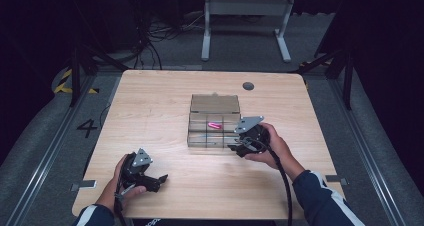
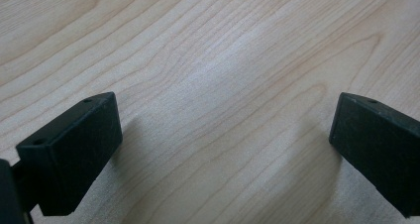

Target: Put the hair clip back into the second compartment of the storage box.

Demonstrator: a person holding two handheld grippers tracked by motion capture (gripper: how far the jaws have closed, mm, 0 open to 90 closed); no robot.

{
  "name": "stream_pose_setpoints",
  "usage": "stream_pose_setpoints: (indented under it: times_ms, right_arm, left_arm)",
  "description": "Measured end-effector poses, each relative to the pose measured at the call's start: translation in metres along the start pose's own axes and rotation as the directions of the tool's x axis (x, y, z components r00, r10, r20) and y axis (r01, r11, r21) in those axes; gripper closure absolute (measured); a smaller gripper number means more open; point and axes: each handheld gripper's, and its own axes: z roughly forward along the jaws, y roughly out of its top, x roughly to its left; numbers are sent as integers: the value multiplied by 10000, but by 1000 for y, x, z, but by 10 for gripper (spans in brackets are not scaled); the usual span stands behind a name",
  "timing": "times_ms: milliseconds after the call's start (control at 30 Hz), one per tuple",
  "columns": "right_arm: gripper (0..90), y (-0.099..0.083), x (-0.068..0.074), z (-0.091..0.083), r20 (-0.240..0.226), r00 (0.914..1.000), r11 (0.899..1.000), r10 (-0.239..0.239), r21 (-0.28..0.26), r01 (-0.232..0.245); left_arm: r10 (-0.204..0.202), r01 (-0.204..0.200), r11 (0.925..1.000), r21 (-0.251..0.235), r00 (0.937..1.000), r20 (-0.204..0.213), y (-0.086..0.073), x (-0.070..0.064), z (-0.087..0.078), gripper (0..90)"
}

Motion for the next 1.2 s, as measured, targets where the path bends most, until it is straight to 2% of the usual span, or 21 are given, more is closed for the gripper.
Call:
stream_pose_setpoints:
  times_ms: [333,567,767,967,1200]
  right_arm:
    - [323,-15,4,-11,105,9999,9999,23,-135,-22]
    - [318,-28,7,-15,95,9999,10000,80,14,-80]
    - [317,-41,6,-26,260,9995,9997,200,-162,-196]
    - [311,-54,4,-31,263,9989,9992,387,-63,-385]
    - [315,-64,5,-36,325,9987,9992,382,-83,-380]
  left_arm:
    - [-2,2,10000,1,10000,0,0,0,0,4]
    - [-5,5,10000,-13,10000,-17,0,0,0,4]
    - [-8,8,10000,-5,10000,-23,0,0,0,4]
    - [-7,7,10000,-9,10000,-19,0,0,0,4]
    - [-9,9,10000,-9,10000,-18,0,0,0,4]
